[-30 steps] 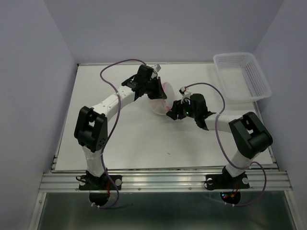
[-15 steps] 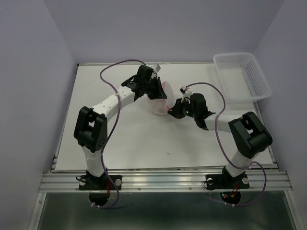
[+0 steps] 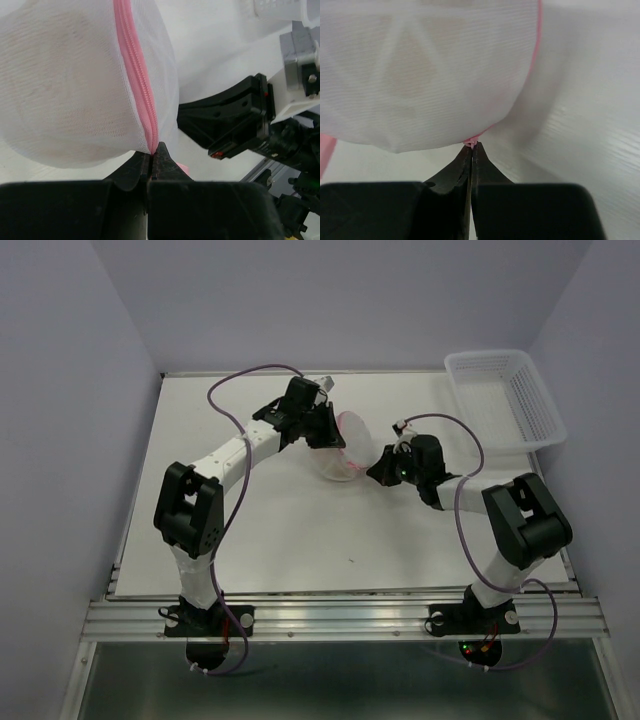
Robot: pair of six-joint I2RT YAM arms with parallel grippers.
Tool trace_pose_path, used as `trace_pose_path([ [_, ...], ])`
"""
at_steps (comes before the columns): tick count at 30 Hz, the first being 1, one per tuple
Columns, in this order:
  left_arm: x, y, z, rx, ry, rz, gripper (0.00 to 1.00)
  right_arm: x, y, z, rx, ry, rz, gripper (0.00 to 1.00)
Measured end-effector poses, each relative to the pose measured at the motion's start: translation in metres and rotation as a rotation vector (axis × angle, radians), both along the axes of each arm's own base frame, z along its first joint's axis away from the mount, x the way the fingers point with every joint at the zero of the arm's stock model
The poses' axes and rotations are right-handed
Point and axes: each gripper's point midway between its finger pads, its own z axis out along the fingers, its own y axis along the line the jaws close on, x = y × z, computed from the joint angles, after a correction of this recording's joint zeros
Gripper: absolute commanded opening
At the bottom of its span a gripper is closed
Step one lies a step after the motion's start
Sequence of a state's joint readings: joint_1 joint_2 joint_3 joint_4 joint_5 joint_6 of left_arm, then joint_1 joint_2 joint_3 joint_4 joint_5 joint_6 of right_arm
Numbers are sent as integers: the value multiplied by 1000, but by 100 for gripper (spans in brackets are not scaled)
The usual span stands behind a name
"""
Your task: Unzip the laundry bag and remove the bra
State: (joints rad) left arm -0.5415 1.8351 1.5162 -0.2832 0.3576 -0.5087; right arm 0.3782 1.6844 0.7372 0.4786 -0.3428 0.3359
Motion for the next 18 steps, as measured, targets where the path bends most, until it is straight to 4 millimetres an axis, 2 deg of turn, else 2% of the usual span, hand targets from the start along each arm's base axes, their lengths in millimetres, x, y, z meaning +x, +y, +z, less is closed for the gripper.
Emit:
trace_pose_path([
  [2, 1, 3, -1, 8, -2, -4, 0, 8, -18, -3, -18, -1, -36, 1],
  [5, 4, 11, -3, 17, -1, 0, 0, 15, -33, -5, -40, -7, -61, 1],
  [12, 19, 32, -3, 44, -14, 10, 0, 11, -27, 2, -46, -32, 3, 1],
  [16, 45, 22, 2, 42, -52, 2, 0, 0, -25, 28, -40, -62, 34, 1],
  [18, 59, 16, 0, 39, -65, -4, 29, -11, -23, 50, -28, -95, 43, 1],
])
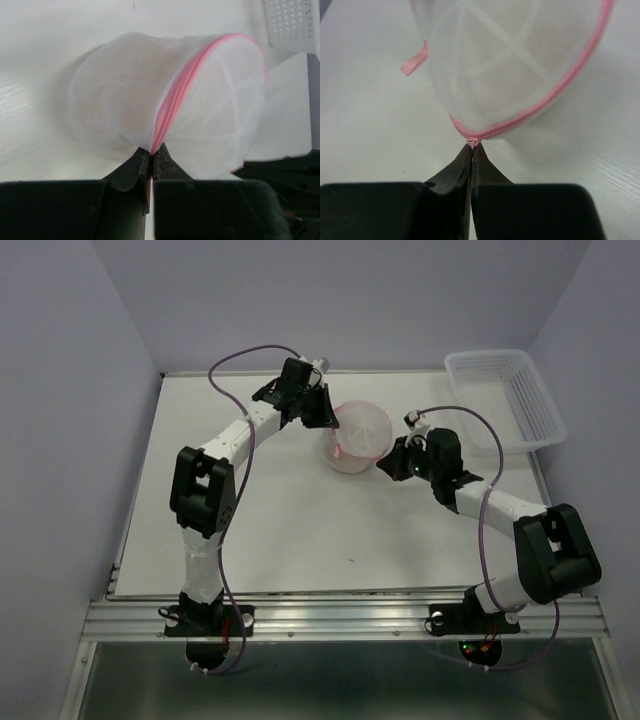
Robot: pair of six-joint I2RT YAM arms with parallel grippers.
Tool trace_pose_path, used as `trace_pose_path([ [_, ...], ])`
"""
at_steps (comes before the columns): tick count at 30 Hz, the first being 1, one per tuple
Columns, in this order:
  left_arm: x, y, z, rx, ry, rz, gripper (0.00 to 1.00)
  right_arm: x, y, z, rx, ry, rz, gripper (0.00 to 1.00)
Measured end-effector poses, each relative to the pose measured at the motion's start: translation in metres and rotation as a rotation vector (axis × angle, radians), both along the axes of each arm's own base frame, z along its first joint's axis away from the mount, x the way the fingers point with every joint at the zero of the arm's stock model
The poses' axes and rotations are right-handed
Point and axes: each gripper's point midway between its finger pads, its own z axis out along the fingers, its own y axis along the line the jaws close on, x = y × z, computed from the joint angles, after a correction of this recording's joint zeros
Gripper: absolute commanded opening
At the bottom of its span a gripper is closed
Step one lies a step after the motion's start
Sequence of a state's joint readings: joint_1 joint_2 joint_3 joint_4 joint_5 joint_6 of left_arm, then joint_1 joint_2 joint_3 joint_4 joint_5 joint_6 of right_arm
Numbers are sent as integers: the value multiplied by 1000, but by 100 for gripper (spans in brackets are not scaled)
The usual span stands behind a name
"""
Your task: Unzip the laundry bag and remove the bra
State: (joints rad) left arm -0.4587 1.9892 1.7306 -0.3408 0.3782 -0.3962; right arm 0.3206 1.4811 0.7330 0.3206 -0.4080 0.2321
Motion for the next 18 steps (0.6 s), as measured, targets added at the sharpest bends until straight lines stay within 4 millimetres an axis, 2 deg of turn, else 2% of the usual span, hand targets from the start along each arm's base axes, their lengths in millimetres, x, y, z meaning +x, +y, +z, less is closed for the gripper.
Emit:
trace_pose_path([
  [1, 7, -3, -2, -1, -6, -7, 61, -6, 4, 8, 6, -15, 14, 1],
  [3, 17, -8, -9, -7, -8, -13, 87, -22, 18, 18, 28, -20, 50, 1],
  [4, 20, -10, -11, -11, -8, -13, 96, -32, 27, 19, 37, -12, 75, 1],
  [7, 20, -8, -15, -12, 1, -10, 99, -56, 44, 10, 54, 65, 105, 1],
  [10, 10, -2, -13, -17, -9, 1, 99, -63, 43, -3, 58, 159, 43, 1],
  [15, -46, 25, -8, -43, 29, 51, 99, -61, 38, -7, 71, 206, -41, 1],
  [18, -70, 30, -3, -99, 32, 69, 99, -61, 39, -7, 80, 217, -60, 1],
])
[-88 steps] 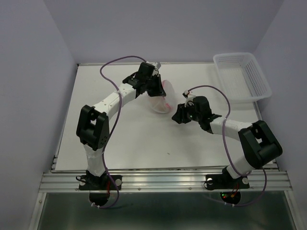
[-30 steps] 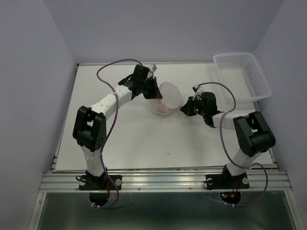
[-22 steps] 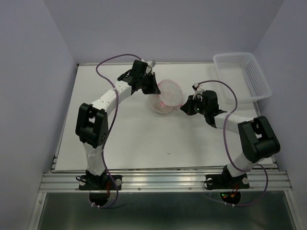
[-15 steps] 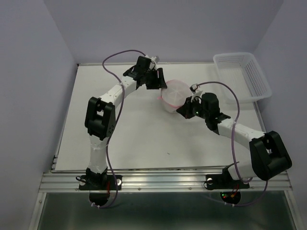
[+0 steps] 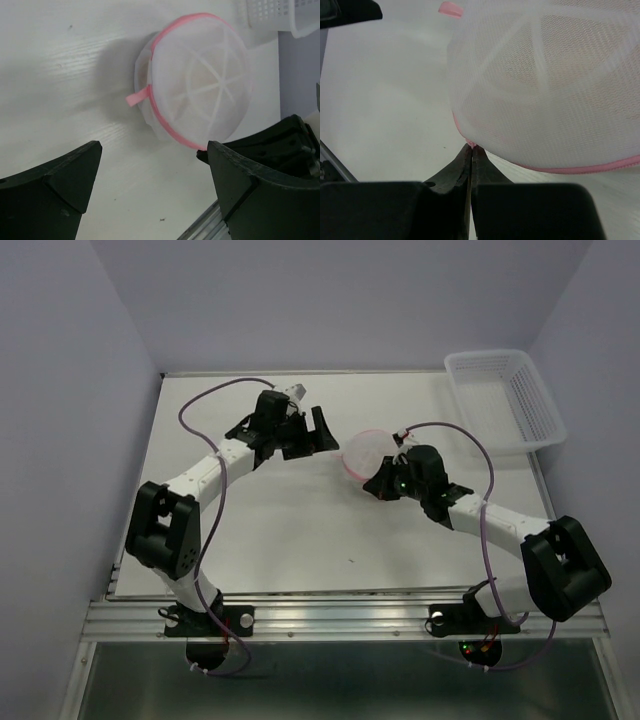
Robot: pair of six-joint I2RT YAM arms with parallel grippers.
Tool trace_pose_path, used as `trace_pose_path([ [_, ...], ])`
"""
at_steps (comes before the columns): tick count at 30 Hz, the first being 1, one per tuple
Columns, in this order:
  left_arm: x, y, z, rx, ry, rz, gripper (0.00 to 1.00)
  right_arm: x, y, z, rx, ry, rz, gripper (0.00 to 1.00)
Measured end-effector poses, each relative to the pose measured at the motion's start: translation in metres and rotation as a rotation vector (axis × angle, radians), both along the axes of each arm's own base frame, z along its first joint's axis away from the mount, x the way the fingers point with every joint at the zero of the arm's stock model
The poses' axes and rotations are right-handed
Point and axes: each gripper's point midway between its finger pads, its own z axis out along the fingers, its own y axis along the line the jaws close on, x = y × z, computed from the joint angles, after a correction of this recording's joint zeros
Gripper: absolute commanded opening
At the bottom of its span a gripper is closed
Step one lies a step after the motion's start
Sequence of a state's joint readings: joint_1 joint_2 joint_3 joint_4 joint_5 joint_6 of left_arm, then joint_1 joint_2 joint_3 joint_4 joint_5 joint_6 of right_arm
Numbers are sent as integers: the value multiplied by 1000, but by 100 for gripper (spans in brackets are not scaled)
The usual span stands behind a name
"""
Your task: Unzip the laundry bag and remove the bra
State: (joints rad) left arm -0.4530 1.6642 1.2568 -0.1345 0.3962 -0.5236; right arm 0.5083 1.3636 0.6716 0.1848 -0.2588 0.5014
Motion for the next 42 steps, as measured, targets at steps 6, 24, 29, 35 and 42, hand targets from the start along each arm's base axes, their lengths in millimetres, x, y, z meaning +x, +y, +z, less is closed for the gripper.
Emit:
trace_pose_path([
  [6, -33, -29, -11, -137, 87, -41, 99, -2, 3, 0, 13, 14, -9, 1],
  [24, -31, -88, -41, -268, 238, -103, 0, -5, 6, -1, 20, 15, -7, 1],
  [29, -29, -93, -30, -285, 216, -130, 0, -2, 3, -1, 3, 0, -23, 1],
  [35, -25, -92, -20, -271, 173, -174, 0, 5, -21, 8, -98, -82, -91, 1],
  [42, -4, -68, 10, -289, 64, -251, 0, 27, -73, 10, -179, -112, -214, 1],
])
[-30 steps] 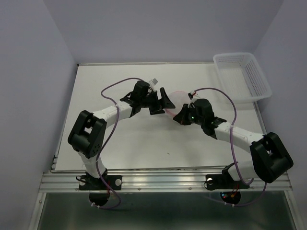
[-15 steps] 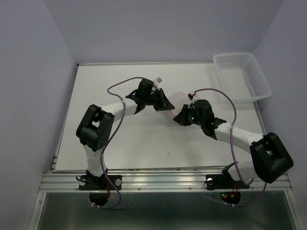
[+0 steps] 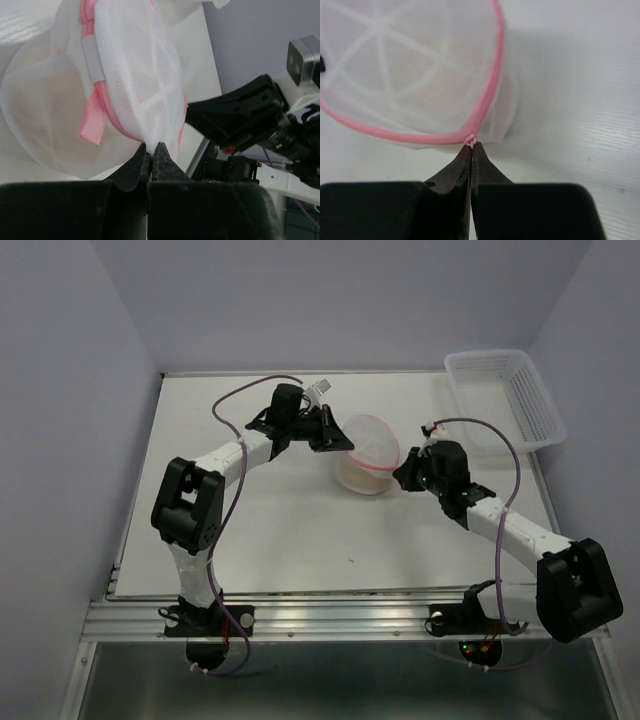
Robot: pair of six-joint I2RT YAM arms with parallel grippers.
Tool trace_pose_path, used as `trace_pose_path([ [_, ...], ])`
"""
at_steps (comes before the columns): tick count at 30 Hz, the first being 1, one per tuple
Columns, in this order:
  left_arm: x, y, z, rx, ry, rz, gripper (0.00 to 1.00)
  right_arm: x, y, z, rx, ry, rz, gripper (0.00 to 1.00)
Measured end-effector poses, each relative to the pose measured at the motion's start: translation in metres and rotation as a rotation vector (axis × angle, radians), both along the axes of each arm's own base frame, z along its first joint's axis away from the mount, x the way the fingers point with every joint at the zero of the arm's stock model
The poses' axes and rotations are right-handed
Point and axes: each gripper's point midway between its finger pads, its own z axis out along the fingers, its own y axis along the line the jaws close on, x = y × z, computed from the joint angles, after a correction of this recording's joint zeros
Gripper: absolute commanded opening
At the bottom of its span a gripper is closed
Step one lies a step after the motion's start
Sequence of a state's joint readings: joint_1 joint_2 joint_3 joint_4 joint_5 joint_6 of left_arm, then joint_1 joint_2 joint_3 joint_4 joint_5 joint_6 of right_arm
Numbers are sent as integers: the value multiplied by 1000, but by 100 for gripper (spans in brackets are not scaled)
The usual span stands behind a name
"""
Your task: Unzip the laundry bag and remove the bra
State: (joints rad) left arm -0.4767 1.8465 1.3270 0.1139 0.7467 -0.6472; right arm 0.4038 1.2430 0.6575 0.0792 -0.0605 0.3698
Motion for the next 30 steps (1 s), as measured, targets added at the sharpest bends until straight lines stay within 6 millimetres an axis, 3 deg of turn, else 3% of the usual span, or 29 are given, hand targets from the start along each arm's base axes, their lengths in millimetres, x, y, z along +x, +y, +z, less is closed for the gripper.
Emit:
trace_pose_path([
  [4, 0, 10, 3, 15, -23, -45, 0, 18, -33, 5, -23, -31, -78, 1],
  [9, 2, 3, 14, 20, -128, -127, 0, 45, -47, 13, -81, -58, -92, 1],
  [14, 33, -4, 21, 75, -221, -150, 0, 56, -47, 18, -128, -92, -25, 1],
  [15, 42, -6, 22, 88, -231, -150, 9, 55, -47, 22, -124, -107, -10, 1],
  [16, 51, -8, 23, 99, -228, -144, 28, 53, -47, 24, -119, -115, -5, 1],
  [17, 61, -12, 21, 109, -221, -138, 70, 48, -47, 30, -105, -130, 3, 1],
  [18, 66, -13, 21, 114, -225, -140, 91, 46, -46, 33, -98, -138, 9, 1],
  [19, 74, -16, 18, 124, -219, -132, 99, 43, -45, 37, -86, -149, 12, 1],
  [22, 106, -17, 11, 163, -207, -78, 99, 25, -34, 39, -32, -134, 15, 1],
  [25, 111, -2, 0, 204, -162, -40, 99, 7, -16, 26, 35, -64, 9, 1],
  [27, 107, 9, -9, 223, -138, -9, 99, -5, 3, 19, 60, -26, 26, 1],
  [30, 70, 33, -36, 263, -26, 29, 99, -22, 32, 12, 86, 15, 29, 1],
])
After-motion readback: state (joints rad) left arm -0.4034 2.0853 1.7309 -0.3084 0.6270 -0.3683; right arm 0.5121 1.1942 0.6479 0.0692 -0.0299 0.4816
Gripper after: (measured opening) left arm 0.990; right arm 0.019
